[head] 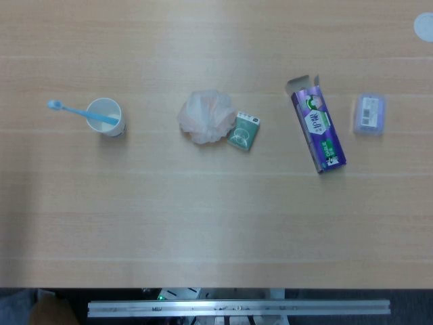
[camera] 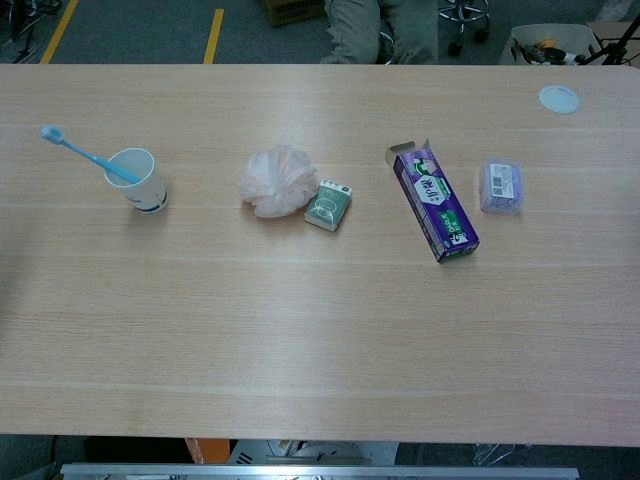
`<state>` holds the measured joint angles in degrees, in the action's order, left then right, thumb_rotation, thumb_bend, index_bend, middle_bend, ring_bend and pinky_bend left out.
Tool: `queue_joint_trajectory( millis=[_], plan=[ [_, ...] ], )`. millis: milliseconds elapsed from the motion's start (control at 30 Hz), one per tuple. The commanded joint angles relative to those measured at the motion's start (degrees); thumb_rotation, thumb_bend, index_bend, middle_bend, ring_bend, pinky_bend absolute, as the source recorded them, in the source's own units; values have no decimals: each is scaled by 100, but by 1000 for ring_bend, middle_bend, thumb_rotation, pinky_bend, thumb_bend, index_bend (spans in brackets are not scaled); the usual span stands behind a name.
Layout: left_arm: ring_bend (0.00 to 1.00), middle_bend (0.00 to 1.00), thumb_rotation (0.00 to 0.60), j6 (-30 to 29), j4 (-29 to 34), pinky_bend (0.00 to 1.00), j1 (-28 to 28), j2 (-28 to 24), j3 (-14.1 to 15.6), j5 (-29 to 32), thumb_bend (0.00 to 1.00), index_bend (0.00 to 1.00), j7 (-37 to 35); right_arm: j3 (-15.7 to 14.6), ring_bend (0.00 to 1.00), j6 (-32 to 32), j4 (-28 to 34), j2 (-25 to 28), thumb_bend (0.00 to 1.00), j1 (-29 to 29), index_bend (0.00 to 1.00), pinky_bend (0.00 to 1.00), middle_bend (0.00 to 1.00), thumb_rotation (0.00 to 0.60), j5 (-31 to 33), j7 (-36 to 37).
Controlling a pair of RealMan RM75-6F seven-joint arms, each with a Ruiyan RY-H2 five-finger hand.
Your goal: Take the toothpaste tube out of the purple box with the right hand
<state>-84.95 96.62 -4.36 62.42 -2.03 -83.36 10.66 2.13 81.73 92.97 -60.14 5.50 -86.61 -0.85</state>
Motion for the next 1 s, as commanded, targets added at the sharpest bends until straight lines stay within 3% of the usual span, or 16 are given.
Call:
queue_joint_trajectory(
  millis=[33,500,733,1000],
  plan=[
    [190,191,600,10,9,142,-9,2,-3,-5,312,166,11,-11,93,0,1,18,186,-8,143,179,197,600,-7,6],
    [190,190,600,-57,26,142,-21,-65,-14,-128,312,167,-22,-89,93,-356,277,234,188,398,144,179,211,600,-619,-316],
    [190,188,600,-65,34,142,-23,-110,5,-200,312,167,-80,-186,93,-1490,801,304,157,1147,143,180,237,600,-1074,-1191],
    [190,185,600,-182,-12,142,92,-174,67,-234,312,167,-229,-160,93,-2967,1102,-209,75,2020,143,182,288,600,-959,-2060]
  ],
)
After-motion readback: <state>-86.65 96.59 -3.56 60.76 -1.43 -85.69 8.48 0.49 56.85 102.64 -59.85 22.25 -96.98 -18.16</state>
